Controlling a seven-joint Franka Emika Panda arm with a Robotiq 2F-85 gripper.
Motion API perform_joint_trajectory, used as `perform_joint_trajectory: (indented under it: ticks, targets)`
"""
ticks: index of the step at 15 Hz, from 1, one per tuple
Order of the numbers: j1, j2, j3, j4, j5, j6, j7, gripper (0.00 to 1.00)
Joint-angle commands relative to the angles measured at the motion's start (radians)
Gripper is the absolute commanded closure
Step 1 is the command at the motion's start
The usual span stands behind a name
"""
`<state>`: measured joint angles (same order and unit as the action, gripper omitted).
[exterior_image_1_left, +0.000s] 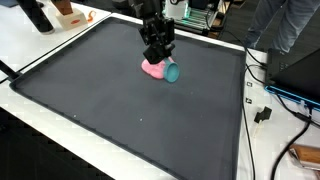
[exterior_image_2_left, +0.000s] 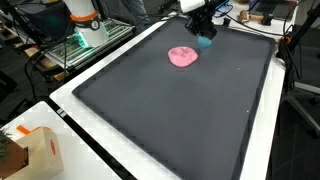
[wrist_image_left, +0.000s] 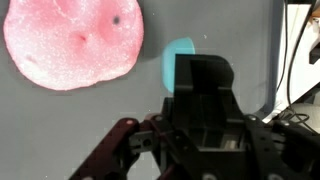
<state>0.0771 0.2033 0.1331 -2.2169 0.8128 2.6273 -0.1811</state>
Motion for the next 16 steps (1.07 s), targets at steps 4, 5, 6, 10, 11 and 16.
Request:
perform_joint_trajectory:
  ticks: [4,5,6,10,11,16]
  targets:
    - [0.011,-0.104,-0.008,-0.042,-0.106,-0.011,0.146,0.75]
    - [0.013,-0.118,-0.009,-0.047,-0.124,-0.009,0.168,0.75]
    - [0.017,-0.134,-0.011,-0.054,-0.154,-0.007,0.202,0.75]
    - [0.025,-0.188,-0.014,-0.071,-0.315,-0.016,0.364,0.75]
    - [0.026,-0.202,-0.014,-0.077,-0.366,-0.018,0.416,0.75]
    - [0.024,-0.242,-0.013,-0.099,-0.647,-0.055,0.696,0.75]
